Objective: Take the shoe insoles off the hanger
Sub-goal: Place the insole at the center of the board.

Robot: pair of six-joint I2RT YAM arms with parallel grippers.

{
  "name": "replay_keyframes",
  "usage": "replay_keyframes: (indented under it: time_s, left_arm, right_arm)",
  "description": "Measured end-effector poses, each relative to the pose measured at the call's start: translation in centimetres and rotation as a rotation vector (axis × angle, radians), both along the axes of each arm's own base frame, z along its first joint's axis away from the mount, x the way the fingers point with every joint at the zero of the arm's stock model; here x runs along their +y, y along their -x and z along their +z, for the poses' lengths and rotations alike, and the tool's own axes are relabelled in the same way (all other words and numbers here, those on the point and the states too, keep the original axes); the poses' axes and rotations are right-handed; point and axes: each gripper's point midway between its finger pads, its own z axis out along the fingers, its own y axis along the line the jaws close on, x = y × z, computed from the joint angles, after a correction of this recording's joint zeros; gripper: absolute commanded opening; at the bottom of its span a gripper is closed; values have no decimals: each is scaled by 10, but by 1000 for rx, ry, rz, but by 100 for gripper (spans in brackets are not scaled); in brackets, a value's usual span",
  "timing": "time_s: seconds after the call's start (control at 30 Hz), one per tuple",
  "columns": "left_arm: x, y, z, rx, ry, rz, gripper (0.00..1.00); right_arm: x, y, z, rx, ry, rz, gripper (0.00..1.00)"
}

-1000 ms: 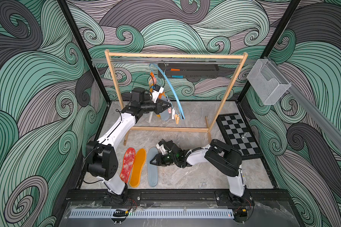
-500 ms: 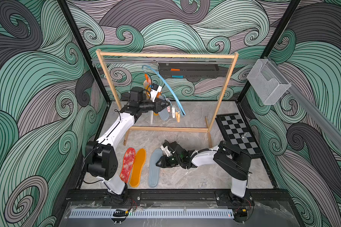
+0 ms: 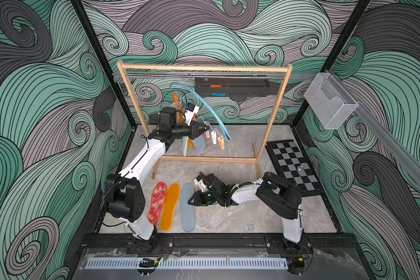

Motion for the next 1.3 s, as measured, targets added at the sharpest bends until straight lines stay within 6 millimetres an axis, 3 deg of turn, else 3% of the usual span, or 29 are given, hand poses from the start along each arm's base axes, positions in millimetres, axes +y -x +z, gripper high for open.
replay_keyframes:
  time_s: [0.3,0.47,0.67,0.83,1.13,1.3]
  left_arm:
    - [0,0,0,1,1,1,3]
    - [0,0,0,2,1,1,3]
    - [0,0,0,5,2,2,3]
    - [0,0,0,5,2,2,3]
    - [0,0,0,4,2,1,3]
    - [0,0,0,4,2,1,3]
  right_arm:
    - [-15,5,3,-37,18,3,44]
    - [-26,14,0,-46,27,20,35]
    - [-21,26,-3,-39,21,60,25]
    - [-5,36,-5,-27,5,102,23]
    - [4,41,-5,-7,-23,119,28]
    - [-15,39,0,-41,-16,108,36]
